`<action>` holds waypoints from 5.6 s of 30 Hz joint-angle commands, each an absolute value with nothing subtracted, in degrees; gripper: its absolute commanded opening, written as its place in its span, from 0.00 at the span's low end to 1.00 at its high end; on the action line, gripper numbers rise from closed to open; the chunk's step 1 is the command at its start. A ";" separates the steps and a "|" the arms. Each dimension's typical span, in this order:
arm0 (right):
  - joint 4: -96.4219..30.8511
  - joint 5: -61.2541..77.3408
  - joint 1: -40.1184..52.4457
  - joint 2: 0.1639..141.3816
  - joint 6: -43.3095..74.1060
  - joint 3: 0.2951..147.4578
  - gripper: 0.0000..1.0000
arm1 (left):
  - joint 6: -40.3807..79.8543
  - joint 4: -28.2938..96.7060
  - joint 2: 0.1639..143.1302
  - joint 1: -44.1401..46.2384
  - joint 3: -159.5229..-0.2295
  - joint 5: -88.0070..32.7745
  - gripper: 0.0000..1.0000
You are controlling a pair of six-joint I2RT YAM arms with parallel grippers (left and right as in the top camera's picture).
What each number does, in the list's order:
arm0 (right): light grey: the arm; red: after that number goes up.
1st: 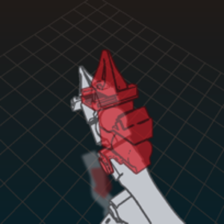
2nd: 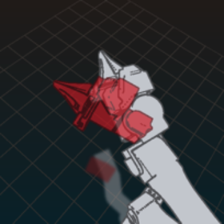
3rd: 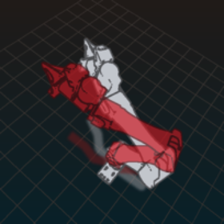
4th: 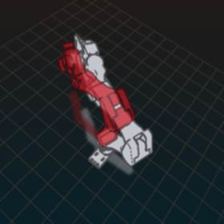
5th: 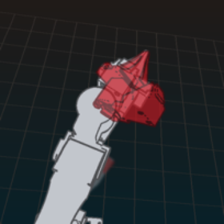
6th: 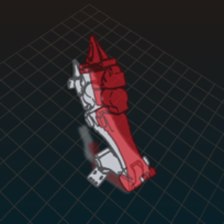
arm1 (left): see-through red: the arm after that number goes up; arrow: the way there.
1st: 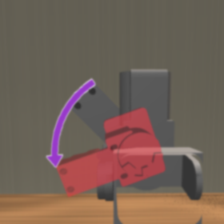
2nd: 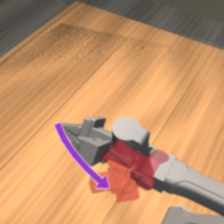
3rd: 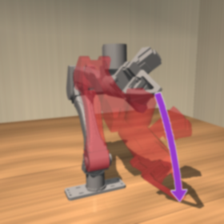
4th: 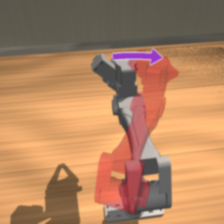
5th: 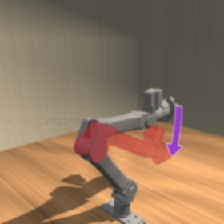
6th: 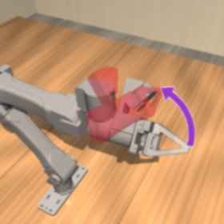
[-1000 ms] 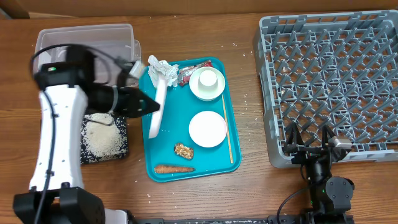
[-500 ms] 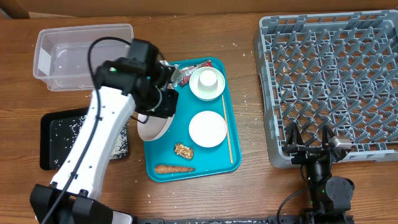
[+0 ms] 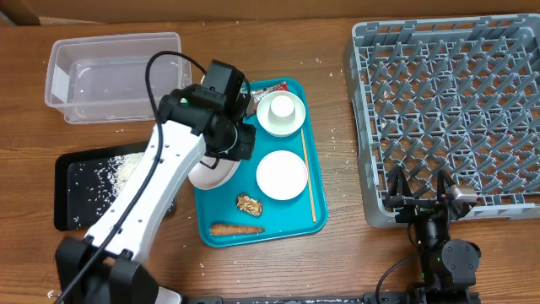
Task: Sort waste into correct bins and load items into the dishwasher
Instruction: 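Carry the emptied plate back and set it on the teal tray, then release the plate and raise the left gripper toward the tissue, then grasp the crumpled white tissue with the left gripper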
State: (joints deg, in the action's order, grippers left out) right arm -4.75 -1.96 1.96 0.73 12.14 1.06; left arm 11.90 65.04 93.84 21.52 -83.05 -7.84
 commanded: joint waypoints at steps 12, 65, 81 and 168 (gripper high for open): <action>-4.62 -2.68 2.20 0.16 11.94 0.47 1.00 | 12.88 57.23 99.68 22.13 -78.13 -7.07 0.04; -4.62 -2.70 2.20 0.16 11.94 0.47 1.00 | 11.84 61.32 99.96 24.14 -86.15 -0.86 0.33; -4.60 -2.70 2.20 0.16 11.94 0.47 1.00 | 11.77 59.46 99.96 21.80 -86.17 -3.22 1.00; -4.60 -2.70 2.20 0.16 11.94 0.47 1.00 | 5.78 42.85 122.96 14.22 -95.42 2.96 0.04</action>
